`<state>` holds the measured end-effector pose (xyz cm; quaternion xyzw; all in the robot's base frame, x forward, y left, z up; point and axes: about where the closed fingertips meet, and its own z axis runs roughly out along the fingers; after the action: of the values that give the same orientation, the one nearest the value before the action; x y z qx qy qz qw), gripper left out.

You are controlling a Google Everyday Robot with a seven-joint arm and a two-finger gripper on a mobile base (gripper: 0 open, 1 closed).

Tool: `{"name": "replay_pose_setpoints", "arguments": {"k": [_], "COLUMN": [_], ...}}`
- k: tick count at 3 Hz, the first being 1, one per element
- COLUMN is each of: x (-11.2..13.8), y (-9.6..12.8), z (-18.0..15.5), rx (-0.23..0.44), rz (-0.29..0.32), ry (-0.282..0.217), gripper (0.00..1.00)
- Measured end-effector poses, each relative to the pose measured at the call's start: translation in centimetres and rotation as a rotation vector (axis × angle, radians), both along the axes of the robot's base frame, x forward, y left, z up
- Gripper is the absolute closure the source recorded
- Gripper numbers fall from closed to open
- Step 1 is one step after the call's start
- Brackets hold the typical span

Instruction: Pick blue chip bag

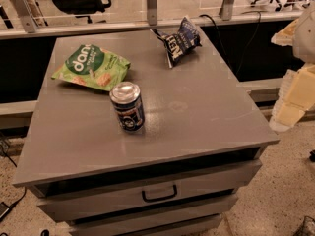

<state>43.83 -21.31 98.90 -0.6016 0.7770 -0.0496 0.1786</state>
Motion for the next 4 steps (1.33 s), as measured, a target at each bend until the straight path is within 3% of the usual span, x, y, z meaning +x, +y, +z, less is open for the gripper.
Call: {"name": "replay_pose_setpoints", "arguments": {"k": [1, 2, 4], "x": [0.0, -0.82, -0.24], "y": [0.0, 0.85, 0.99], "z": [0.01, 0.87, 0.94], "rx": [0.0, -0.02, -0.017], "rz": [0.0, 0.037, 0.052], "ry": [0.0, -0.043, -0.043], "gripper": [0.0, 0.0, 0.0]}}
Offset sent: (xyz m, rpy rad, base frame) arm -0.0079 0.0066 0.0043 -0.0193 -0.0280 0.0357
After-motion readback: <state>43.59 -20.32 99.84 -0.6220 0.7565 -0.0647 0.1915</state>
